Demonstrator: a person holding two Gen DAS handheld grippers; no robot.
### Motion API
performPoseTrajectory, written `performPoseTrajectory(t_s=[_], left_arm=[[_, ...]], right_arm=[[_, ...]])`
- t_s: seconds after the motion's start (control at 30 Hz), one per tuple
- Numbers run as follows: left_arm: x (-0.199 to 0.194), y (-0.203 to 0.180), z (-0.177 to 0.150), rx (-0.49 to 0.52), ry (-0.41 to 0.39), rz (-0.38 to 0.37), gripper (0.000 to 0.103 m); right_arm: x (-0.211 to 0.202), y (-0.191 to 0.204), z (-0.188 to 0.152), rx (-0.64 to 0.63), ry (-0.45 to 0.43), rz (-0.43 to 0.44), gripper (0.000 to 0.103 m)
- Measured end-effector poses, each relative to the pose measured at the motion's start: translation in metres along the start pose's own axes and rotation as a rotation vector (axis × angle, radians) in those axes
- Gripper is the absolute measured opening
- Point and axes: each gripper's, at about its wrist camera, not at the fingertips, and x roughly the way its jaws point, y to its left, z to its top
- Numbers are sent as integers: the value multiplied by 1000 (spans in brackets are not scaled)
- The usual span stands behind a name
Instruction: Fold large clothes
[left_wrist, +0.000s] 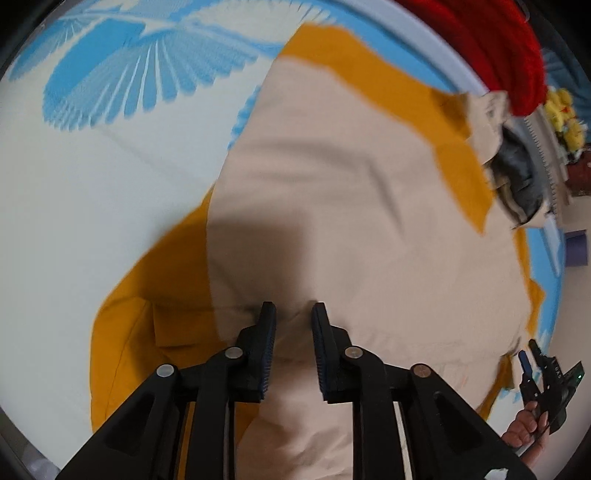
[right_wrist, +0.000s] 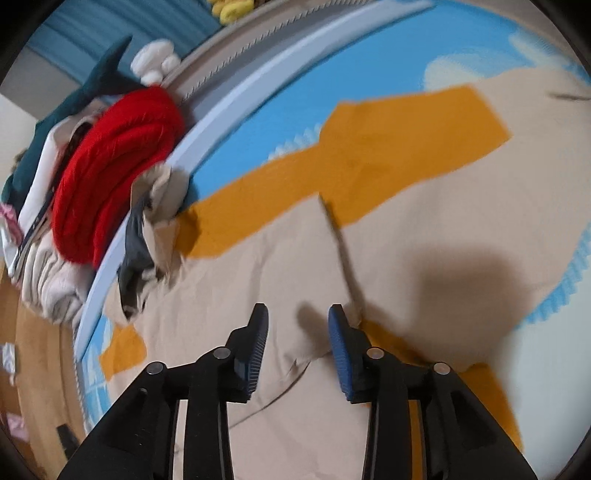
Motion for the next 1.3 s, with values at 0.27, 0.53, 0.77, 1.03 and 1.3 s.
performPoseTrajectory(t_s=[0.27, 0.53, 0.77, 1.03, 1.3], left_arm=[[-18, -17, -10, 59, -54, 21, 25], [-59, -69, -39, 263, -218, 78, 25], [-94, -94, -56, 359, -353, 68, 28], [-118, -99, -88, 392, -439, 52, 51], [-133, -102, -134, 439, -524, 34, 66]], right_arm=[[29, -6, -9, -15, 81, -67, 43], [-21, 32, -9, -203, -82, -160, 43], [-88, 103, -46, -475, -264, -137, 43], [-141, 123, -76, -553, -338, -70, 43], [-188, 93, -92, -527, -410, -61, 44]])
